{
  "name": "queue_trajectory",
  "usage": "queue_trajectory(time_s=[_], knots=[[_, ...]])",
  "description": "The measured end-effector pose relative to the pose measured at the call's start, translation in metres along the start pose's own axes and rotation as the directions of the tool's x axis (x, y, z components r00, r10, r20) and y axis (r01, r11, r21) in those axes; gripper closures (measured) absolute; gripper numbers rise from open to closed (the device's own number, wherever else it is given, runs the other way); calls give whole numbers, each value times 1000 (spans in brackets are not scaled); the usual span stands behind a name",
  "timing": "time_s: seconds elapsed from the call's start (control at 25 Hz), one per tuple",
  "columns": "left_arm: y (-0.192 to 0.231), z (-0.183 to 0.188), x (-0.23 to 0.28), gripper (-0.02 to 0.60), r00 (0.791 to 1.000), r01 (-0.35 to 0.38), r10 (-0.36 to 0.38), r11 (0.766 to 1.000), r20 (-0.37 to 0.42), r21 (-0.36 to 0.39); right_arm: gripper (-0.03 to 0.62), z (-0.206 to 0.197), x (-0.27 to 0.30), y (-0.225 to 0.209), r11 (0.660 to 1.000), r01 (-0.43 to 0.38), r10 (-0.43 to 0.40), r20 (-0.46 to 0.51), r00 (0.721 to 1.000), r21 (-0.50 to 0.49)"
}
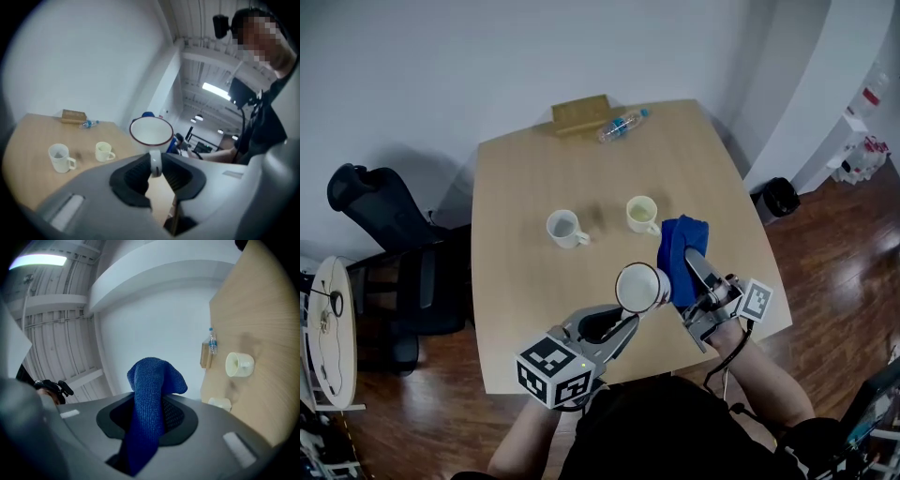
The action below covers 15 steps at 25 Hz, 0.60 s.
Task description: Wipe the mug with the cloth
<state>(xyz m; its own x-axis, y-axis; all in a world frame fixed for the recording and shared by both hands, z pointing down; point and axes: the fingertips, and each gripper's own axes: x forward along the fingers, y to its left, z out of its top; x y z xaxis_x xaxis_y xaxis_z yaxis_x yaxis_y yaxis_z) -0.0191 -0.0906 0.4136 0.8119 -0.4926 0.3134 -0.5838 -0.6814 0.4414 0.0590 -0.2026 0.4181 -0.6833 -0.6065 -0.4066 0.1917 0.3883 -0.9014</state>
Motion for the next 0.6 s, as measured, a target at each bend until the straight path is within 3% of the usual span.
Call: queue_trajectory(time_s=[0.12,0.2,0.24,0.28,0.4,0.6], knots=[[14,-21,4,502,985,-103,119,987,-125,123,482,-4,-7,-6,999,26,-26,-10,1000,-22],[32,-35,6,497,952,-199,253,939,-170,282,482,-9,-10,-11,998,52,-53,-29,998,-35],[38,-39,8,494,939,-230,296,920,-176,318,482,-11,-12,-12,998,60,-62,-34,998,-36],[41,-40,9,494,940,-238,296,924,-167,297,484,-13,-14,-13,997,68,-69,-36,997,-40],[28,-30,10,495,983,-163,173,977,-66,137,484,-12,-16,-14,995,83,-85,-39,996,-60],[18,-18,9,497,993,-107,100,988,60,114,484,-18,-14,-8,992,62,-76,-126,989,-108]])
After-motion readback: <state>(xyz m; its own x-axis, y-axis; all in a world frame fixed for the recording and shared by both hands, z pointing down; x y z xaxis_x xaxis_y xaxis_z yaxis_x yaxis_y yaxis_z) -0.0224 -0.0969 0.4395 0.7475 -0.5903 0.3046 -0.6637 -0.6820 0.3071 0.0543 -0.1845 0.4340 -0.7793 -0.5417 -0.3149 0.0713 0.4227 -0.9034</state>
